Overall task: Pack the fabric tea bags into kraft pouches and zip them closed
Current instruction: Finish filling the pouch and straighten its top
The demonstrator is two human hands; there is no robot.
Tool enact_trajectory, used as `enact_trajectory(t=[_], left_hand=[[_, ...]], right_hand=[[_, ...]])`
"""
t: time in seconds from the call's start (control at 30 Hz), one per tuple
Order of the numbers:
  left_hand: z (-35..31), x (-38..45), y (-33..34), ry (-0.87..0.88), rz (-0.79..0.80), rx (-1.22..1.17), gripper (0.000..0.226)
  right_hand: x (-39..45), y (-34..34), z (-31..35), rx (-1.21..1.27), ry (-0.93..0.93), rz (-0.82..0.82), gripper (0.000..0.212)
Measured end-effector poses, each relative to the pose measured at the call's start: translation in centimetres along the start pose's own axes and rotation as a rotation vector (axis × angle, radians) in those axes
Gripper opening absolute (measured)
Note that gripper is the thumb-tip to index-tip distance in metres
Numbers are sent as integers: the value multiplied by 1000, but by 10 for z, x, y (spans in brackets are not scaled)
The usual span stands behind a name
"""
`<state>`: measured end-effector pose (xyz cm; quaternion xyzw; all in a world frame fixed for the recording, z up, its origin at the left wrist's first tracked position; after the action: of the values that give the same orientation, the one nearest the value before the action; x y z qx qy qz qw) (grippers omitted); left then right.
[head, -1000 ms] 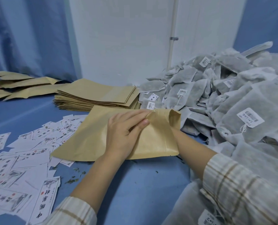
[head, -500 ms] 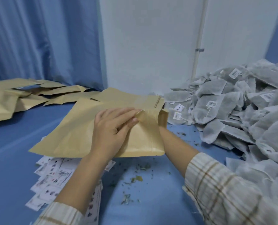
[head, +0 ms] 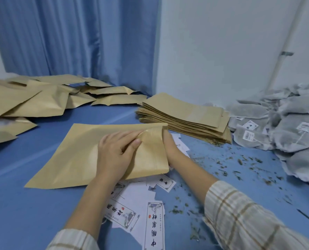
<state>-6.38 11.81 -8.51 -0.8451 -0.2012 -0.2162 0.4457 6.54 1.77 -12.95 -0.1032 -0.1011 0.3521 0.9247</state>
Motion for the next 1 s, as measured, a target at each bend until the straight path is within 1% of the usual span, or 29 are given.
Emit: enact_trajectory(t=[0.03, 0.07, 0.1, 0.13, 0.17, 0.23, 0.27, 0.3, 0.33, 0.37, 0.4, 0.47, 0.53, 0.57, 0.6, 0.67, 0.77, 0.87, 0.93, 0.97, 1.0], left_hand=[[2, 0, -1, -13, -4, 5, 34], [3, 0, -2, -23, -10, 7, 35], [5, 0, -2, -29, -14, 10, 35], [5, 1, -1, -31, -14, 15, 35], [5, 1, 0, -31, -13, 21, 34], [6, 2, 2, -32, -15, 36, 32], [6, 2, 3, -34, -18, 42, 31], [7, 2, 3, -36, -20, 48, 32], [7, 1, 4, -36, -19, 52, 33], [6, 1, 4, -33, -17, 51, 34], [5, 0, 5, -27, -16, 50, 34], [3, 0, 5, -24, -18, 58, 34], [3, 0, 5, -35, -27, 62, 33], [3, -1, 5, -36, -32, 61, 33], [3, -1, 5, -32, -33, 60, 34], [2, -2, 5, -29, -36, 61, 35], [1, -1, 5, -32, -37, 67, 33], [0, -2, 4, -28, -47, 62, 32], [1, -3, 3, -30, -58, 58, 32], [1, -3, 2, -36, -64, 51, 32], [0, -4, 1, -37, -69, 48, 31]], right_hand=[[-4, -14, 11, -118, -51, -106, 19], [-10, -33, 14, -209, -90, -194, 15], [-17, -51, 11, -280, -125, -261, 15], [-22, -65, 4, -402, -72, -275, 16], [-24, -76, -6, -546, 15, -259, 19], [-20, -76, -30, -878, 218, -86, 40], [-20, -73, -43, -959, 281, 2, 52], [-21, -68, -50, -998, 319, 54, 63], [-22, -66, -54, -1006, 325, 61, 69], [-22, -66, -55, -992, 301, 33, 69], [-22, -67, -52, -949, 258, -13, 63], [-24, -76, -44, -787, 165, -125, 44], [-30, -88, -44, -562, 144, -202, 26], [-34, -93, -47, -455, 154, -230, 21], [-38, -98, -49, -349, 160, -256, 19], [-42, -108, -47, -236, 152, -311, 28], [-43, -108, -42, -297, 143, -297, 36], [-42, -100, -30, -513, 57, -258, 31], [-45, -100, -12, -703, -52, -338, 28], [-47, -103, -3, -724, -84, -403, 28], [-50, -108, 2, -653, -86, -443, 27]])
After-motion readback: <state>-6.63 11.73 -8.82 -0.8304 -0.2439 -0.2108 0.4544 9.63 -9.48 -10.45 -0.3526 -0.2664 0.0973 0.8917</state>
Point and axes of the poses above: each hand's wrist, its own x-axis towards the middle knuckle, its own y-axis out of the palm, z = x × y, the point moved 9 cm from there along x, towards the middle knuckle, and after that the axes turned 13 degrees about z, right-handed, at the moved point
